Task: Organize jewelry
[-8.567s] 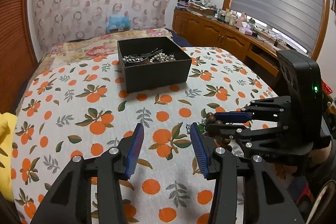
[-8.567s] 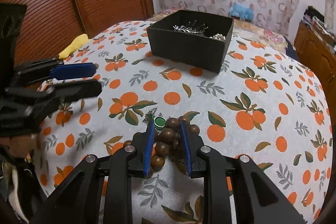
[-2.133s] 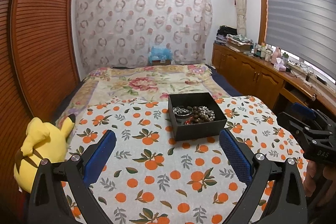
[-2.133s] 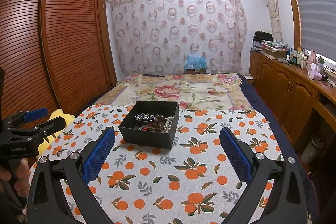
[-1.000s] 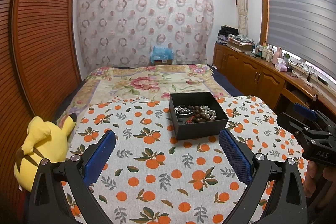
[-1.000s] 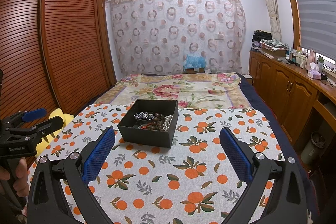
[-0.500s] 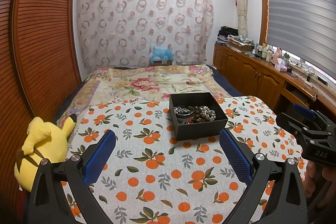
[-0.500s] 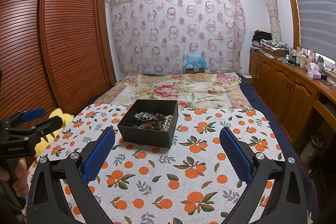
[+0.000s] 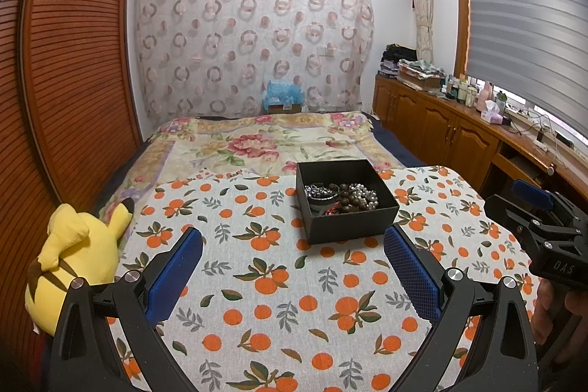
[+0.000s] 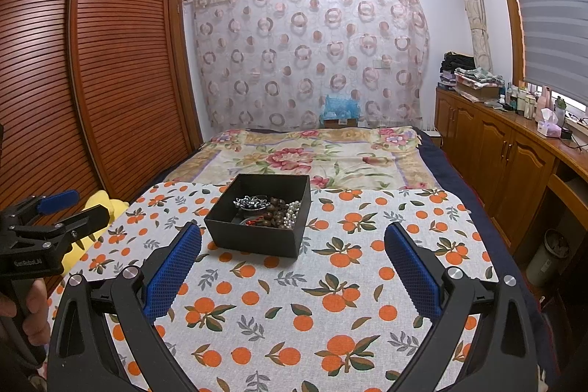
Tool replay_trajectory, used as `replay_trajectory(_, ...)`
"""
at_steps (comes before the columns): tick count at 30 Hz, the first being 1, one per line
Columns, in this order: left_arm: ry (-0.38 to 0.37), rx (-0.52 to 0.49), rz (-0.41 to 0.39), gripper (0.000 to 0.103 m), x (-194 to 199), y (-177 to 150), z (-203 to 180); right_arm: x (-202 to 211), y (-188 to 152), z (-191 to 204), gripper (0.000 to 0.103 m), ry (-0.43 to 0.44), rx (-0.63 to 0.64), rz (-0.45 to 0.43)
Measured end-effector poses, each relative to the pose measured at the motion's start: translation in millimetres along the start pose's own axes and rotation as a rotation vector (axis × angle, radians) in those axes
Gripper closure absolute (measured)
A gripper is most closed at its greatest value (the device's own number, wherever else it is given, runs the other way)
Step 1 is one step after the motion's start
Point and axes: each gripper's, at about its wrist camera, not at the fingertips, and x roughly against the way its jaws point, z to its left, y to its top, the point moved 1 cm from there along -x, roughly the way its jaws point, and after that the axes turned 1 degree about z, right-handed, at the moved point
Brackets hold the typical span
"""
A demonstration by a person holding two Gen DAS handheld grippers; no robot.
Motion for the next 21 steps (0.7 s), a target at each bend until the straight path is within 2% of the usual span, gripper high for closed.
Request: replay_trajectory(21, 0.0, 0.0, 0.0, 0.008, 1.0, -0.7, 1.6, 0.2, -0.5, -0.4, 0.003, 0.0, -0.001, -0.001)
